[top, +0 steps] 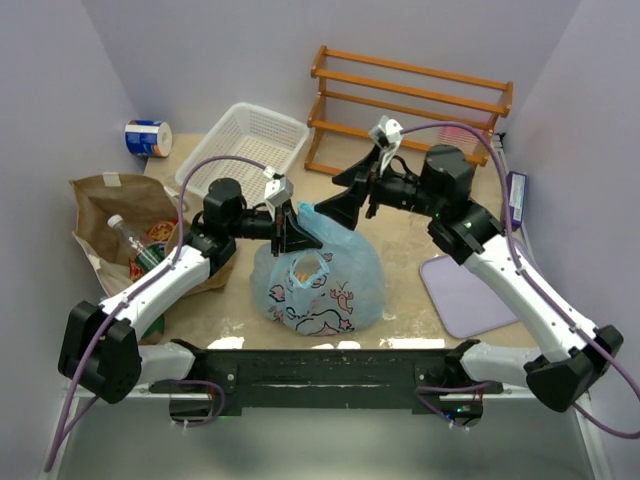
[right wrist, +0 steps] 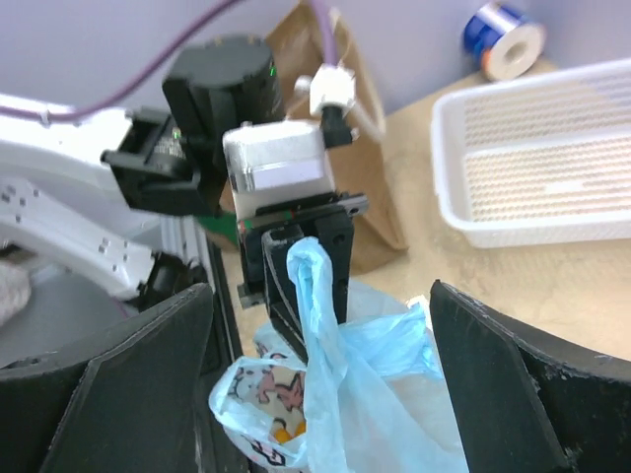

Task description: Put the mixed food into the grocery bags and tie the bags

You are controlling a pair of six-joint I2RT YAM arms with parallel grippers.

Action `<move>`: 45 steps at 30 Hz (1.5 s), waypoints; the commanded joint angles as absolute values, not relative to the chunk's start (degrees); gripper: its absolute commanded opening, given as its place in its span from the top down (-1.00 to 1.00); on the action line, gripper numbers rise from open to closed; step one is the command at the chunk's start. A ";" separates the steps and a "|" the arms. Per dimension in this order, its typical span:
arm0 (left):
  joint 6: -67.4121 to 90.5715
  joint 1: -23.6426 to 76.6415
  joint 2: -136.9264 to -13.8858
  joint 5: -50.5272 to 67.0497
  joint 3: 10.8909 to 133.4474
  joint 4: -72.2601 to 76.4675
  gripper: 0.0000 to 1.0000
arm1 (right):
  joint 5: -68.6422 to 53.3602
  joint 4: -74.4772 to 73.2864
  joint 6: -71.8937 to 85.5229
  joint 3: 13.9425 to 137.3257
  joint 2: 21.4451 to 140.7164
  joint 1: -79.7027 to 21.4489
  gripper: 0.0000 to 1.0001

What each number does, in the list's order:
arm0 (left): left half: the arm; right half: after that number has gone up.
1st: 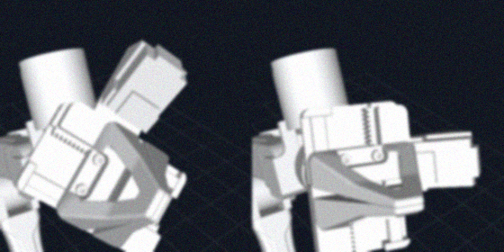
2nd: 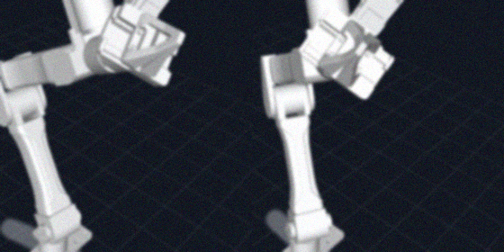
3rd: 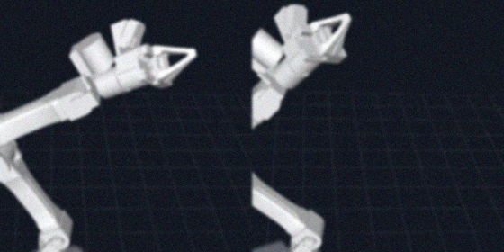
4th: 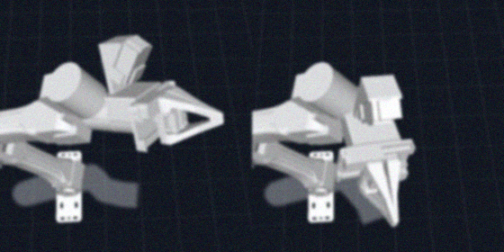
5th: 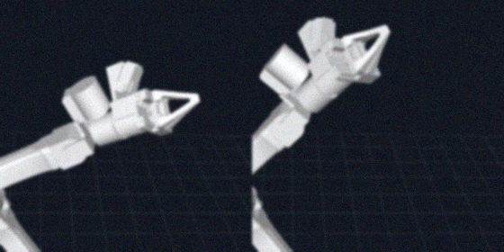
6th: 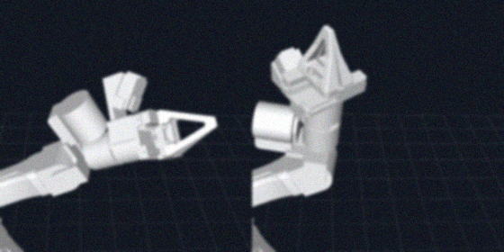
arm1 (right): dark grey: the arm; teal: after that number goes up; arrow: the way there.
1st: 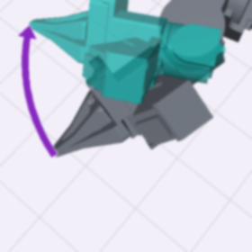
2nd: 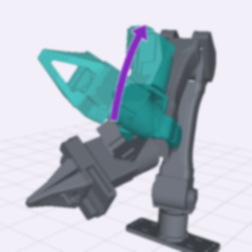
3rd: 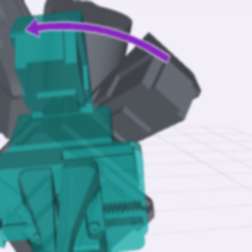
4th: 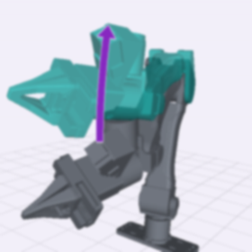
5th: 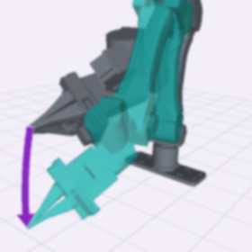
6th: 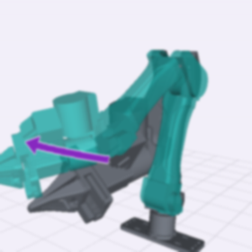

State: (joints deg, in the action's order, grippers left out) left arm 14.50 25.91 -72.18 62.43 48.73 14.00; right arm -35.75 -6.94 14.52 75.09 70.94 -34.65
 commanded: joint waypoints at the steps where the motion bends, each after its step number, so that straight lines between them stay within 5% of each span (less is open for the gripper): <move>1: 9.07 26.98 -70.23 63.02 48.69 13.80 1.00 | -26.29 -4.48 23.28 73.74 67.68 -30.96 -0.89; 15: 2.29 30.59 -68.99 59.50 48.43 10.28 1.00 | -34.45 15.02 41.74 56.70 72.68 -28.04 -0.93; 28: 1.05 30.67 -69.17 56.51 48.87 8.88 1.00 | -37.88 23.03 49.66 51.68 71.45 -30.58 -0.78; 33: 0.88 30.67 -69.00 56.42 48.78 8.70 1.00 | -37.62 23.12 49.22 51.86 71.98 -31.46 -0.32; 37: 0.53 30.59 -68.56 54.94 49.04 7.74 1.00 | -37.00 22.94 49.31 52.03 72.16 -31.46 0.58; 39: 0.26 30.59 -68.29 53.71 49.74 5.81 0.96 | -36.65 22.15 49.22 52.21 72.07 -31.47 0.71; 41: -1.84 30.59 -67.77 52.39 50.45 3.27 0.76 | -35.95 21.45 48.78 52.47 71.90 -31.46 0.88; 45: -4.39 30.67 -65.84 49.75 52.99 -2.70 -0.20 | -34.98 19.95 47.90 52.82 71.63 -31.47 1.00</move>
State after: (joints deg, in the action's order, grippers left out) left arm -0.62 30.46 -69.01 53.23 48.75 3.25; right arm -36.56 20.29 48.80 51.40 72.90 -31.35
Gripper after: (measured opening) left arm 0.418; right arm 0.017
